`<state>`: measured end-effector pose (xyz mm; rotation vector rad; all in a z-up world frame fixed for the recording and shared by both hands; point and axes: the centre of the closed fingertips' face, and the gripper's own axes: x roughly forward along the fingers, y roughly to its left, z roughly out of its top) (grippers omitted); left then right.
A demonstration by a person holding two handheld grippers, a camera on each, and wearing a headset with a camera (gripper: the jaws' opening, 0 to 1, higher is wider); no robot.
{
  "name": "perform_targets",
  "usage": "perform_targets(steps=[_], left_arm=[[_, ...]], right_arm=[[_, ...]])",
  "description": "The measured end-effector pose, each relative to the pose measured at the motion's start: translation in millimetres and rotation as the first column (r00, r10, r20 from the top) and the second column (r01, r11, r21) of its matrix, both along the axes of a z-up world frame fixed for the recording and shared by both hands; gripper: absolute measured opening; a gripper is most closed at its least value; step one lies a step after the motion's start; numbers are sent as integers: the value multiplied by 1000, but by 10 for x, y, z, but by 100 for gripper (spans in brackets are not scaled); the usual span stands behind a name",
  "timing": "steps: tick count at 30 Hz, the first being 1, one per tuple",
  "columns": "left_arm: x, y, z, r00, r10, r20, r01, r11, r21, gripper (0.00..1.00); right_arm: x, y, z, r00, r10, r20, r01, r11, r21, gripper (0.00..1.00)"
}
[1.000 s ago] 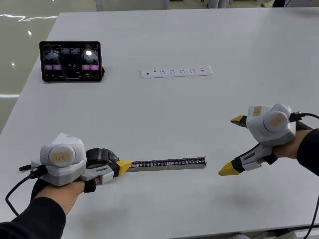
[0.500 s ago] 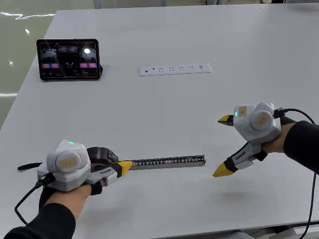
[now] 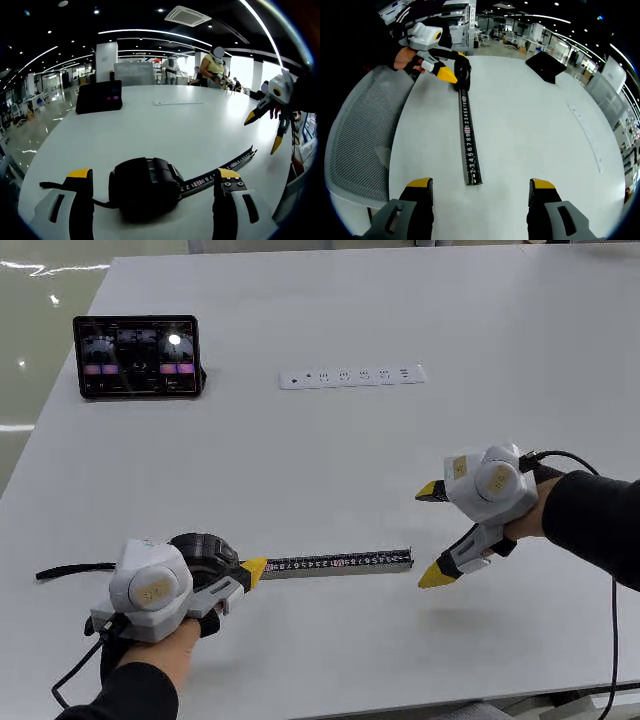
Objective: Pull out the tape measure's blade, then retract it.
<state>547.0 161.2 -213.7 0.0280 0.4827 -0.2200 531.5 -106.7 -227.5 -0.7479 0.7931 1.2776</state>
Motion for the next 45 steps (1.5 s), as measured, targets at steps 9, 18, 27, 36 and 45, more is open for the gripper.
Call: perform_targets(steps=[9, 18, 27, 36, 45], left_arm=[[23, 67, -42, 999, 52, -13, -53, 998, -28, 99], [50, 66, -31, 999, 48, -8, -48, 999, -22, 99], [51, 73, -41, 999, 50, -12, -50, 999, -21, 99], [60, 76, -67, 998, 53, -22, -54, 998, -24, 97], [63, 84, -87, 998, 60, -30, -60, 998, -25, 97]], right_arm=[[-4, 47, -86, 999, 33, -7, -33, 999, -29, 58], [-69, 64, -266, 995, 98, -27, -100, 991, -86, 42], [-69, 36, -351, 993, 115, -41, -119, 987, -111, 29], [-75, -15, -407, 992, 111, -54, -117, 984, -134, 19], [-94, 40, -416, 993, 105, -61, -112, 986, -123, 13]])
